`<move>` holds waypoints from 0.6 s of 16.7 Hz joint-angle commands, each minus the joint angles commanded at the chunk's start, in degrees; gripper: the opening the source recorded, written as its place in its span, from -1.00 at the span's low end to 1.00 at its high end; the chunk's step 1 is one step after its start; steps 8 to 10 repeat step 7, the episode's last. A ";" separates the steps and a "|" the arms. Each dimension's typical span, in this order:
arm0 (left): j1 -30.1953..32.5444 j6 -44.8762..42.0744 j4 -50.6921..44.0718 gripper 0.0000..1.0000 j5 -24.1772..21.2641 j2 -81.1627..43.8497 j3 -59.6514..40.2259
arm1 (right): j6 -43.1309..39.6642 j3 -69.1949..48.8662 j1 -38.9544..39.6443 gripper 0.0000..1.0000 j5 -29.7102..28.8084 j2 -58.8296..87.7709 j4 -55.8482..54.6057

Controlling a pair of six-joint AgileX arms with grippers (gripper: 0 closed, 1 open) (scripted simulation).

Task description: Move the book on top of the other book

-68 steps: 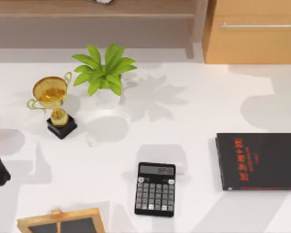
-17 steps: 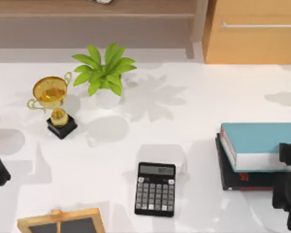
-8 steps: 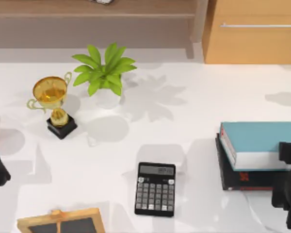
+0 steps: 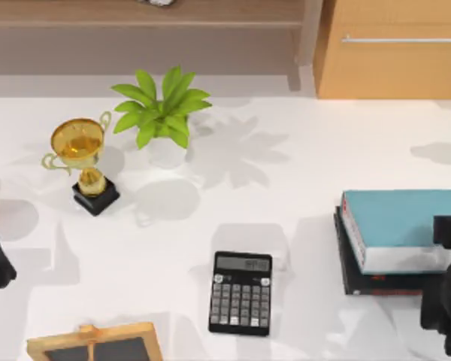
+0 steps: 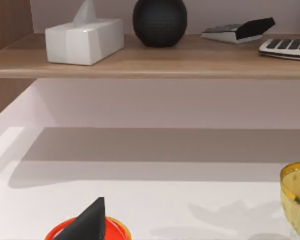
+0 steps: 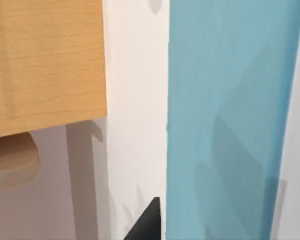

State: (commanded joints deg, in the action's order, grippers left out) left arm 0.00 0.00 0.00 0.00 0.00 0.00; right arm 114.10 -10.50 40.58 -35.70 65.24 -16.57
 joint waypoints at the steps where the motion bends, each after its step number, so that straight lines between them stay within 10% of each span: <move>1: 0.00 0.00 0.00 1.00 0.00 0.00 0.00 | 0.00 0.00 0.00 0.96 0.00 0.00 0.00; 10: 0.00 0.00 0.00 1.00 0.00 0.00 0.00 | 0.00 0.00 0.00 1.00 0.00 0.00 0.00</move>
